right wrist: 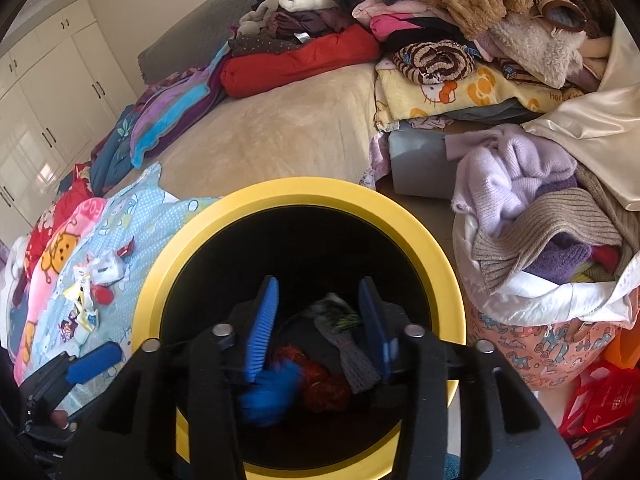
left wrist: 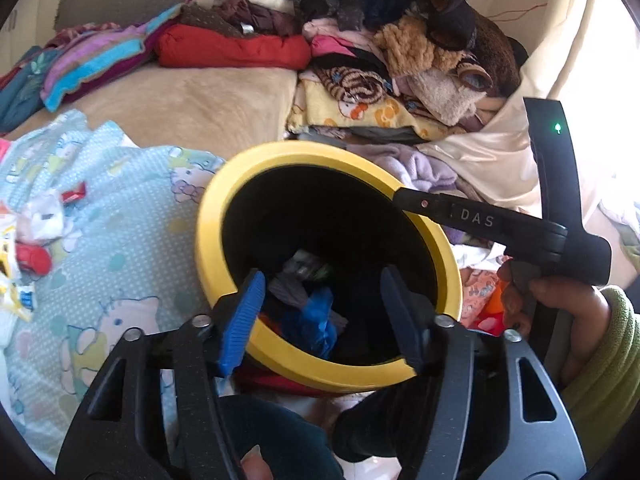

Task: Collect trash
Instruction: 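Carry both items over the yellow bin and open both tools to drop them, then move both tools back toward the remaining wrappers on the sheet, then grasp the yellow snack packet with left tool while right tool grasps white plastic bag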

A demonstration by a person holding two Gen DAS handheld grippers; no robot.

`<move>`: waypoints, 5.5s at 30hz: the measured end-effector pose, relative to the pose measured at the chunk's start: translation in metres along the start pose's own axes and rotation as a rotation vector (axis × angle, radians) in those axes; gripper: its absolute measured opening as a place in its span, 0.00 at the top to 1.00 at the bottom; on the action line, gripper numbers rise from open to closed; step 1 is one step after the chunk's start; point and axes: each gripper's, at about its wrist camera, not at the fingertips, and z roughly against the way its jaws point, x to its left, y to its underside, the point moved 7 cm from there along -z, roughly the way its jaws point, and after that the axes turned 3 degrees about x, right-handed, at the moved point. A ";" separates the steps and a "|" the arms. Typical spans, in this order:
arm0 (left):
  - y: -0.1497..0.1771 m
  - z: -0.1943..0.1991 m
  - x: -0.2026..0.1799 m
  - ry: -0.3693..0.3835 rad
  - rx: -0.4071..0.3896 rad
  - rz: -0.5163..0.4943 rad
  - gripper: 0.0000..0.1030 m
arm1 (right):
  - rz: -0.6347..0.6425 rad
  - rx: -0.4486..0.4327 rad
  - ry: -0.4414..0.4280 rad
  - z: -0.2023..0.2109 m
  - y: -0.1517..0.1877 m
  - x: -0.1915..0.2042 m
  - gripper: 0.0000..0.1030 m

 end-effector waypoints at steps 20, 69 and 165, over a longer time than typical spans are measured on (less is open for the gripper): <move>-0.017 0.074 0.065 -0.181 -0.169 0.104 0.26 | 0.122 -0.073 -0.090 0.028 -0.006 0.065 0.52; 0.036 0.149 0.298 -0.382 -0.242 0.559 0.26 | 0.577 0.041 -0.305 -0.058 0.023 0.330 0.49; -0.028 0.134 0.166 -0.122 -0.280 0.369 0.91 | 0.377 0.079 -0.324 -0.016 0.041 0.215 0.64</move>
